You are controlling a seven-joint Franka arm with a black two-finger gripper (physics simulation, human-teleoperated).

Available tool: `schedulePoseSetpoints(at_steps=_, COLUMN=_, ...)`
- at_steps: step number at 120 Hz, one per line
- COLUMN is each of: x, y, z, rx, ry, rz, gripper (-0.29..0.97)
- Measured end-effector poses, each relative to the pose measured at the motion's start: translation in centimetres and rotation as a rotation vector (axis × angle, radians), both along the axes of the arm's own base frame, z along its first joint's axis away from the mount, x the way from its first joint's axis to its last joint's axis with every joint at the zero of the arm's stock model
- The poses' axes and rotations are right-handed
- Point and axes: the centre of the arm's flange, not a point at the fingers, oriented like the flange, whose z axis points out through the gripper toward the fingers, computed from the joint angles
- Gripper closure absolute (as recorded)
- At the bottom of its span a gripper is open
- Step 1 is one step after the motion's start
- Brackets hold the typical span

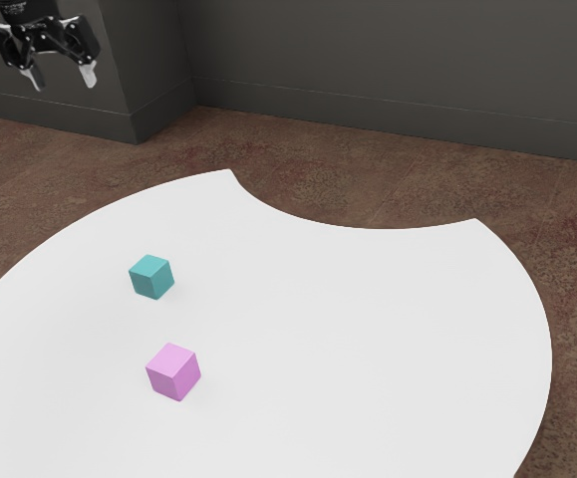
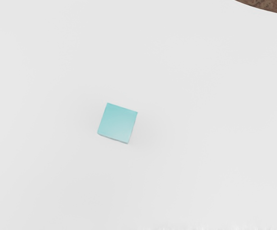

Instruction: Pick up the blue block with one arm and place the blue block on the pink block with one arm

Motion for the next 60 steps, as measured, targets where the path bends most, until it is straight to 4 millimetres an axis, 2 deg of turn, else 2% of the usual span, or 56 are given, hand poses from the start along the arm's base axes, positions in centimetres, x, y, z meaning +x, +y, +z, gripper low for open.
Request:
schedulePoseSetpoints(at_steps=18, x=0.1, y=-0.5, z=0.0, rx=-0.004, ry=0.0, rz=-0.036, gripper=0.02)
schedulePoseSetpoints(at_steps=24, x=-1.1, y=-1.1, z=2.1, rx=0.008, ry=-0.033, rz=-0.053, gripper=0.02)
schedulePoseSetpoints(at_steps=31, x=-4.4, y=-2.8, z=7.2, rx=0.046, ry=-0.123, rz=-0.086, gripper=0.02)
schedulePoseSetpoints(at_steps=36, x=-5.8, y=-4.0, z=9.2, rx=0.068, ry=-0.158, rz=-0.108, gripper=0.02)
schedulePoseSetpoints(at_steps=42, x=-6.3, y=-5.2, z=10.2, rx=0.087, ry=-0.177, rz=-0.13, gripper=0.02)
schedulePoseSetpoints(at_steps=60, x=-6.6, y=-9.1, z=11.2, rx=0.114, ry=-0.192, rz=-0.208, gripper=0.02)
